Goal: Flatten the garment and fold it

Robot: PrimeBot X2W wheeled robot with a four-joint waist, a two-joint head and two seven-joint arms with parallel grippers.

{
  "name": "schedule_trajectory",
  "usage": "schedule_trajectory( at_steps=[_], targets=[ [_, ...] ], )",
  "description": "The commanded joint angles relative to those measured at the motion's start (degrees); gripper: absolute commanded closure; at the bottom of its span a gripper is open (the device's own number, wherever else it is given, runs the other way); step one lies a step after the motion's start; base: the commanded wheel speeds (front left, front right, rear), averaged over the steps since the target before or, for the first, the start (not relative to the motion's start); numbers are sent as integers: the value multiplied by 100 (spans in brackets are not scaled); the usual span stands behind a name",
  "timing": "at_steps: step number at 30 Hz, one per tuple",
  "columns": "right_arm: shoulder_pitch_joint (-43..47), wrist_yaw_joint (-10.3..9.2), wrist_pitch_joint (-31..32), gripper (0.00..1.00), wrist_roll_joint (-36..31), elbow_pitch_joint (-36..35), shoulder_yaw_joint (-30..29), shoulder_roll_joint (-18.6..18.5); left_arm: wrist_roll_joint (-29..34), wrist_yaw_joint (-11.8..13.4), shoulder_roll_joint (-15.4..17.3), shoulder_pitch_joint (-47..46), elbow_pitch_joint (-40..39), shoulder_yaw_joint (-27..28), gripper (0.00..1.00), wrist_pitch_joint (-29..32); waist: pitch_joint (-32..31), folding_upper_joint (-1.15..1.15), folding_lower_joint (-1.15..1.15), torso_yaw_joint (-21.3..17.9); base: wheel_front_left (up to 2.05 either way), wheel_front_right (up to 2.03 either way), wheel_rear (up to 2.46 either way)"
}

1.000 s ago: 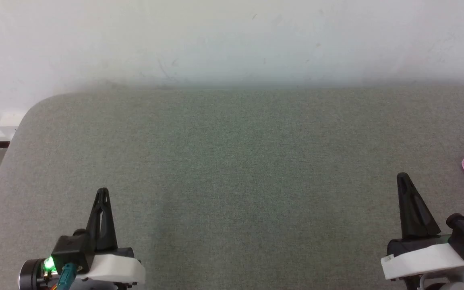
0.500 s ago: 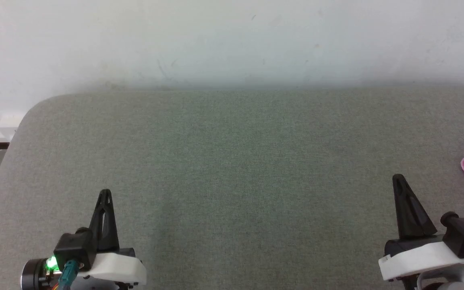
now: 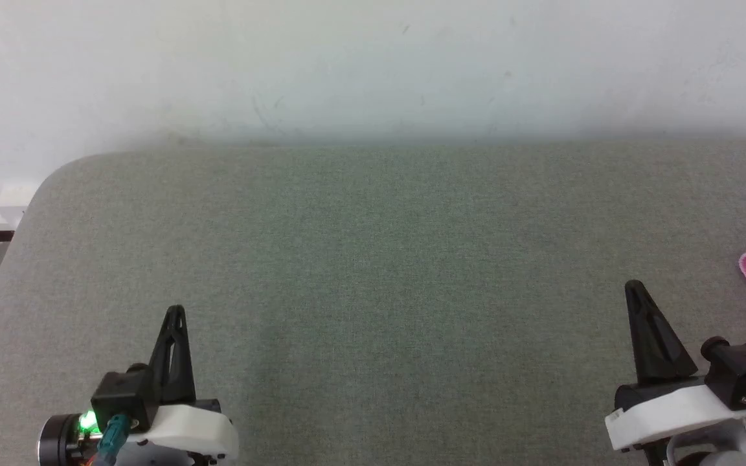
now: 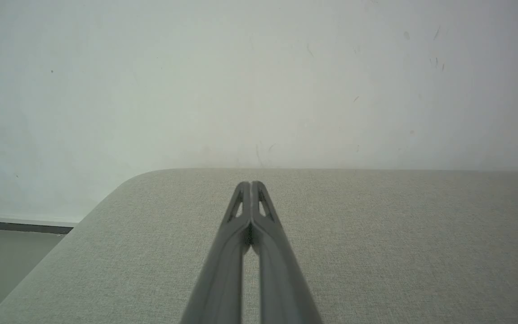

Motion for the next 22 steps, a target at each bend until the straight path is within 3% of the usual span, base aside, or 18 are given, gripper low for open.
schedule_trajectory(
  at_steps=[1, 22],
  targets=[
    [-57, -2, 31, 100, -78, -14, 2, 11, 63, -30, -14, -89, -23, -17, 100, 32, -2, 0, 0, -1, 0, 0, 0],
    [-105, -3, 265, 100, -231, -21, 46, 17, 102, -116, -34, -138, -38, -45, 100, 265, -21, 0, 0, -19, 0, 0, 0]
  ],
)
